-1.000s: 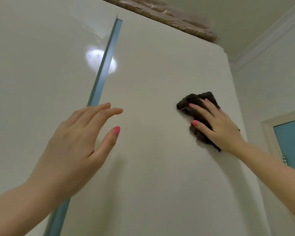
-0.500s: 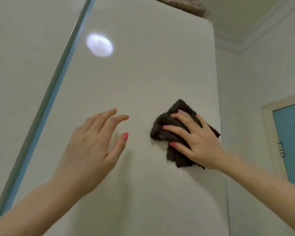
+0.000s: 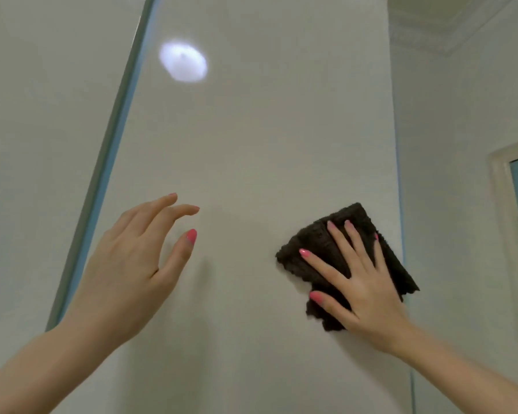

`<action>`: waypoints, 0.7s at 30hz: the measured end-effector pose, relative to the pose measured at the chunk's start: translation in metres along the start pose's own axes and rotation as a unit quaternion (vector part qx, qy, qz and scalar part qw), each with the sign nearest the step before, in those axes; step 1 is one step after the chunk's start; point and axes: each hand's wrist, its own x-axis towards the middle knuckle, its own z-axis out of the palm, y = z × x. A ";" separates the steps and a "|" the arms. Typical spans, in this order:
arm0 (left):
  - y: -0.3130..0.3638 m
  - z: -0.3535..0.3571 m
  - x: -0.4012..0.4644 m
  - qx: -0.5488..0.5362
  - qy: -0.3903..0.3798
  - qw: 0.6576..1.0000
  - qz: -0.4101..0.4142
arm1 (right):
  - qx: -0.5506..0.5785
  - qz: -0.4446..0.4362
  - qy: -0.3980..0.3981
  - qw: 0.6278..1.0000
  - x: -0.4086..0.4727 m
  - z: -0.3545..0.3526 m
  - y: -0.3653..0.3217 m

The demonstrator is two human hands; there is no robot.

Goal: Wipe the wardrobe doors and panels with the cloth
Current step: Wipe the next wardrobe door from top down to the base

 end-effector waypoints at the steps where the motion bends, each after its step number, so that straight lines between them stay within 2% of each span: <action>1: 0.000 0.000 -0.003 0.002 -0.004 1.000 0.001 | -0.004 -0.030 -0.018 0.999 -0.004 -0.002 0.006; 4: 0.003 -0.003 -0.008 0.005 -0.009 1.000 0.005 | -0.029 -0.020 -0.030 0.999 0.021 -0.013 0.035; 7: 0.006 -0.001 -0.011 0.005 -0.014 1.000 0.007 | -0.020 0.074 -0.020 0.997 0.056 -0.023 0.052; 10: 0.008 0.000 -0.016 -0.020 -0.007 1.000 -0.003 | 0.030 0.172 0.025 0.984 0.062 -0.016 0.034; 12: 0.009 -0.001 -0.022 -0.038 0.002 0.999 -0.005 | 0.033 0.201 0.060 0.977 0.040 -0.002 0.002; 14: 0.009 -0.002 -0.026 -0.048 0.004 0.999 -0.008 | 0.009 0.121 0.060 0.991 -0.003 0.013 -0.033; 16: 0.008 -0.003 -0.029 -0.037 -0.006 0.999 -0.008 | -0.021 -0.056 0.021 0.998 -0.050 0.020 -0.051; 18: 0.006 -0.003 -0.030 -0.022 -0.018 1.000 -0.006 | -0.042 -0.228 -0.036 0.972 -0.068 0.013 -0.043; 19: 0.005 -0.003 -0.030 -0.016 -0.020 1.000 -0.004 | -0.047 -0.284 -0.050 0.956 -0.061 0.007 -0.031; 21: 0.004 -0.003 -0.028 -0.013 -0.022 1.000 -0.005 | -0.062 -0.316 -0.046 0.946 -0.026 -0.002 -0.010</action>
